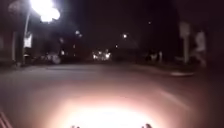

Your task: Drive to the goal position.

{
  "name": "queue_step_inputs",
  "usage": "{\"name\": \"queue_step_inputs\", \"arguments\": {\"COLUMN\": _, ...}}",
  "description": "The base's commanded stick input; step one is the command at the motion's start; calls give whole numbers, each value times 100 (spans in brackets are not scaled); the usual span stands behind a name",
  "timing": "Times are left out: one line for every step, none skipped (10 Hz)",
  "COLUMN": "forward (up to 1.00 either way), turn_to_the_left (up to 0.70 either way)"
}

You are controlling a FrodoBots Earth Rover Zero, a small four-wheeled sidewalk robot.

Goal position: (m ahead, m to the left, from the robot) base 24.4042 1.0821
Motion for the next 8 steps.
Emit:
{"name": "queue_step_inputs", "arguments": {"forward": 85, "turn_to_the_left": 0}}
{"name": "queue_step_inputs", "arguments": {"forward": 85, "turn_to_the_left": 0}}
{"name": "queue_step_inputs", "arguments": {"forward": 85, "turn_to_the_left": 0}}
{"name": "queue_step_inputs", "arguments": {"forward": 85, "turn_to_the_left": 0}}
{"name": "queue_step_inputs", "arguments": {"forward": 77, "turn_to_the_left": 0}}
{"name": "queue_step_inputs", "arguments": {"forward": 70, "turn_to_the_left": 0}}
{"name": "queue_step_inputs", "arguments": {"forward": 70, "turn_to_the_left": 0}}
{"name": "queue_step_inputs", "arguments": {"forward": 70, "turn_to_the_left": 0}}
